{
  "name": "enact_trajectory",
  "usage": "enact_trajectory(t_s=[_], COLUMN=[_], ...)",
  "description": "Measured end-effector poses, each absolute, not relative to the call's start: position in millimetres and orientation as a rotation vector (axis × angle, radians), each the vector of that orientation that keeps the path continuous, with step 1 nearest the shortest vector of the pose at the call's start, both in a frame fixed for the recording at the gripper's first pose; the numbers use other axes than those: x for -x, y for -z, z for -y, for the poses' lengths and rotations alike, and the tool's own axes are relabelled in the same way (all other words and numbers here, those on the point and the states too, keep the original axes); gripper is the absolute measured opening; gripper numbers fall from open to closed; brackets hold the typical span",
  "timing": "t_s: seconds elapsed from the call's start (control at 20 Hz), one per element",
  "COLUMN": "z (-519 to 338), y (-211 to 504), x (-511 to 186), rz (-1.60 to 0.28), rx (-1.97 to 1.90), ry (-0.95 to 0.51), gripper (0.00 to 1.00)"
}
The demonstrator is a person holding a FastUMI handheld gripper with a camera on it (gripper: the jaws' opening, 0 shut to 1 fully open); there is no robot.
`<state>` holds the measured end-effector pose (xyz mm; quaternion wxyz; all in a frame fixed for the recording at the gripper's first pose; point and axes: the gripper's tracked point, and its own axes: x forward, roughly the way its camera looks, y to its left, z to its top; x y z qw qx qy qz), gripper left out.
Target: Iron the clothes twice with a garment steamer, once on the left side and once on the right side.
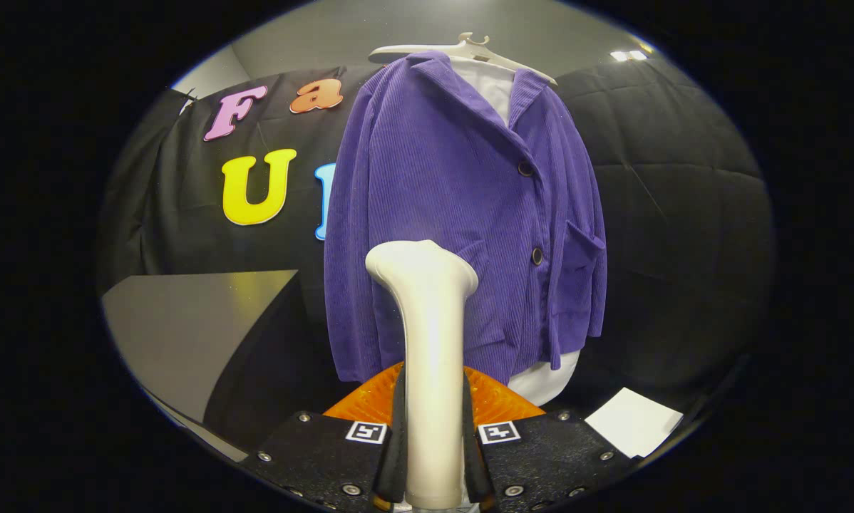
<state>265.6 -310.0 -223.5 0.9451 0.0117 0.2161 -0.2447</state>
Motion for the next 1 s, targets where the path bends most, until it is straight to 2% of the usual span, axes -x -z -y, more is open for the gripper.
enact_trajectory(t_s=[0.65, 0.85, 1.0], z=[305.0, 302.8, 306.0], y=[307.4, 313.8, 284.9], x=[-223.9, -211.8, -202.4], rz=[-0.608, -0.631, -0.575], rx=[-0.083, -0.09, -0.063], ry=[0.501, 0.507, 0.521], gripper=[0.32, 0.32, 0.32])
